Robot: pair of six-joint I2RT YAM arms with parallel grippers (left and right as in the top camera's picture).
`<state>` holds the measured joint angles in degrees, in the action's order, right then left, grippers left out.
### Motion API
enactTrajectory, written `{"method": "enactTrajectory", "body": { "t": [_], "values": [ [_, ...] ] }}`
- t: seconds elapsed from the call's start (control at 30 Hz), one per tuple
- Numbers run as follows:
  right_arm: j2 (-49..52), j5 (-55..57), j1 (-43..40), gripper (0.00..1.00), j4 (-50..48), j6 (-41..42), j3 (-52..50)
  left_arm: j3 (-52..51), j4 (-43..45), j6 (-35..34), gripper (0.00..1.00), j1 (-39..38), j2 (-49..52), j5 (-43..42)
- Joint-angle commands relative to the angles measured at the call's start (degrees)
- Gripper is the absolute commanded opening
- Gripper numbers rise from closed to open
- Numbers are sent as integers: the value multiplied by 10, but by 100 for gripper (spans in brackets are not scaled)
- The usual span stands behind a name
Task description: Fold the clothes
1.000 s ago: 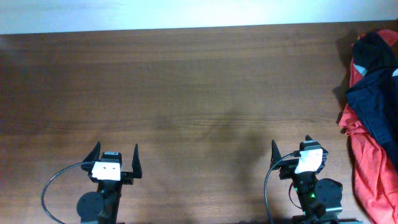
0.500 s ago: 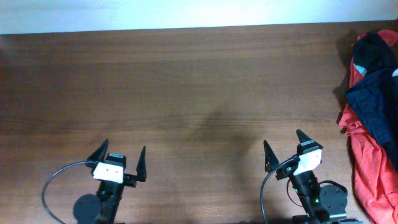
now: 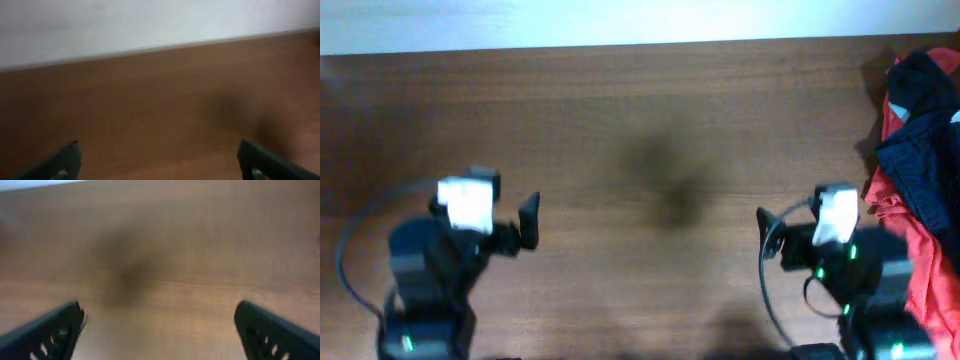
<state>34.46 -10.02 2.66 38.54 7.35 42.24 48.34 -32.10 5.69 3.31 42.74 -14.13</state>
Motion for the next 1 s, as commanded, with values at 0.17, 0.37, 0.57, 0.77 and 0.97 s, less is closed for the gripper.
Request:
{"method": "enactTrajectory", "body": {
  "t": [0.17,0.37,0.57,0.77,0.97],
  "values": [
    [249,-85,-4,99,163,2,284,285,-142,-5,99,-3,266,4],
    [355,26,-41,95,246,64,409,343,-177,-5,99,-3,339,2],
    [473,48,-157,96,331,67,569,343,-188,-5,99,-3,363,2],
    [617,48,-287,90,359,98,673,343,-192,-5,99,-3,375,2],
    [692,70,-357,89,259,101,677,343,-192,-5,99,-3,375,2]
  ]
}}
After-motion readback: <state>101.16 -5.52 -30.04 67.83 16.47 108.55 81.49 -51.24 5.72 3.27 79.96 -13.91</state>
